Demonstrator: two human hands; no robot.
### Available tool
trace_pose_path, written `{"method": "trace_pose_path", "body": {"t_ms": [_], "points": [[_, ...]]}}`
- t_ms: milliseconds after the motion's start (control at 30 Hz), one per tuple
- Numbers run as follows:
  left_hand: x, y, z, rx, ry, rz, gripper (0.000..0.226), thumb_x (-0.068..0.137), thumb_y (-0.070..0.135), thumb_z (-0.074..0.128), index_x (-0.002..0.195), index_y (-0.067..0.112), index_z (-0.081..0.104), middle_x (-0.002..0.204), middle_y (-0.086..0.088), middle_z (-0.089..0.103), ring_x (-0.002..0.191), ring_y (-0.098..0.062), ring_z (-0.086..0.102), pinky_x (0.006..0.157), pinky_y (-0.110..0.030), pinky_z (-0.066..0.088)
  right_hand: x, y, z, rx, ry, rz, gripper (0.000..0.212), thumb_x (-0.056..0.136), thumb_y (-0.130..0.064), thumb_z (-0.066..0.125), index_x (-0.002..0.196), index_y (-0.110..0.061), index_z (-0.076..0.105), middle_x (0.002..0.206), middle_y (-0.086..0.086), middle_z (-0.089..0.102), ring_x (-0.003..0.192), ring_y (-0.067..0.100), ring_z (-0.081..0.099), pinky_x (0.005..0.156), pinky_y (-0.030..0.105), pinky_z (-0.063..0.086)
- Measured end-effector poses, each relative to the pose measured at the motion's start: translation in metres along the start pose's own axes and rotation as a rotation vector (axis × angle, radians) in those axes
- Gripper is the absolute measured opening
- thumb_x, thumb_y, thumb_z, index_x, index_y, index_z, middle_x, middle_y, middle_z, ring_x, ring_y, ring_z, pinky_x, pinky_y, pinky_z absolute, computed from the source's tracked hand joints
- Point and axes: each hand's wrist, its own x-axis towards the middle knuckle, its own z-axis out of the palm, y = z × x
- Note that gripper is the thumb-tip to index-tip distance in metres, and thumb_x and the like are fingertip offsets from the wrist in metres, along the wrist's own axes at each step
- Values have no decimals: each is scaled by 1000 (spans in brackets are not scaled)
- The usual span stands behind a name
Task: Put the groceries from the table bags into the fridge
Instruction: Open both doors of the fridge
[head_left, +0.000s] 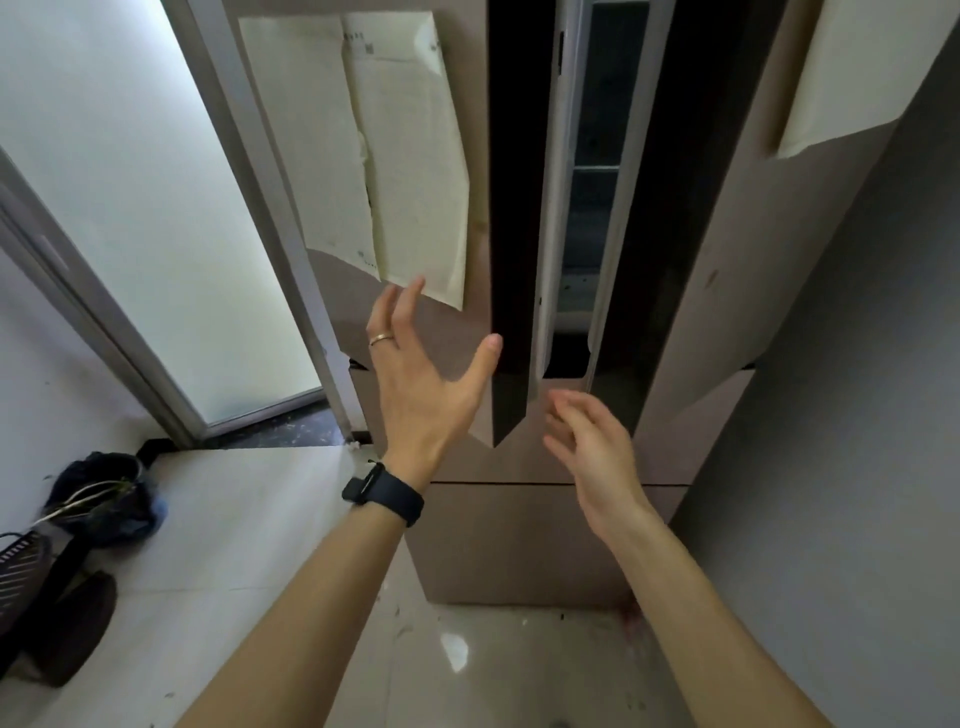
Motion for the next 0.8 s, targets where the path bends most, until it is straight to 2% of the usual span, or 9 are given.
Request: {"method": "trace_pose_path", "body": {"t_ms": [33, 100, 133, 200, 333, 467, 567, 667, 800], "points": [[5, 5, 2, 38, -18, 72, 89, 81, 55, 77, 151, 25, 32, 159, -5, 22, 146, -18, 23, 116, -16, 23, 6, -11, 7, -48, 3, -68, 25, 101, -26, 54, 124, -29, 62, 130, -10, 60, 122, 7, 56, 108, 37, 44], [14, 10, 9, 136, -35, 182, 97, 77, 58, 79, 153, 26, 27, 161, -9, 16, 149, -23, 20, 118, -35, 33, 23, -27, 19, -153, 12, -150, 43, 103, -34, 50, 145, -37, 43, 149, -11, 45, 136, 10, 43, 112, 37, 36], [16, 9, 12, 177, -33, 213, 99, 77, 58, 79, 153, 26, 23, 162, -10, 16, 149, -25, 20, 116, -44, 37, 32, -35, 25, -196, 15, -165, 51, 103, -38, 47, 151, -39, 30, 157, -9, 35, 143, 14, 35, 115, 42, 32], [22, 3, 15, 221, -20, 245, 103, 76, 56, 81, 153, 29, 18, 161, -12, 19, 148, -28, 24, 111, -51, 40, 52, -43, 35, -251, 6, -193, 58, 103, -48, 40, 155, -44, 13, 164, -7, 21, 149, 20, 23, 120, 50, 24], [25, -5, 7, 269, -31, 293, 106, 75, 60, 78, 153, 37, 11, 162, -10, 21, 144, -27, 31, 110, -49, 41, 71, -44, 42, -265, -30, -255, 57, 103, -51, 33, 155, -46, 10, 164, -8, 20, 150, 21, 21, 120, 54, 22], [22, -10, -13, 260, -49, 301, 102, 76, 63, 76, 153, 40, 14, 162, -5, 22, 145, -23, 30, 106, -50, 45, 59, -31, 42, -280, 22, -334, 58, 100, -49, 46, 153, -47, 22, 161, -12, 28, 148, 18, 29, 118, 53, 30], [12, -21, -41, 163, -66, 280, 100, 76, 60, 79, 152, 41, 17, 162, -1, 20, 146, -14, 27, 109, -30, 41, 38, -14, 47, -376, 79, -408, 61, 95, -55, 53, 148, -54, 24, 157, -15, 31, 143, 16, 34, 113, 54, 37], [-2, -35, -75, 56, -68, 216, 95, 77, 56, 78, 151, 41, 19, 157, 3, 27, 142, -6, 30, 107, -8, 31, 8, 3, 55, -445, 73, -531, 67, 91, -51, 62, 147, -57, 25, 153, -16, 29, 139, 13, 36, 110, 46, 39], [-25, -57, -120, -13, 7, 35, 84, 80, 54, 75, 147, 46, 23, 141, 10, 45, 117, -3, 54, 93, -17, 48, -20, 28, 78, -531, 5, -754, 81, 88, -42, 68, 149, -55, 17, 158, -10, 23, 142, 0, 24, 109, 37, 32]]}}
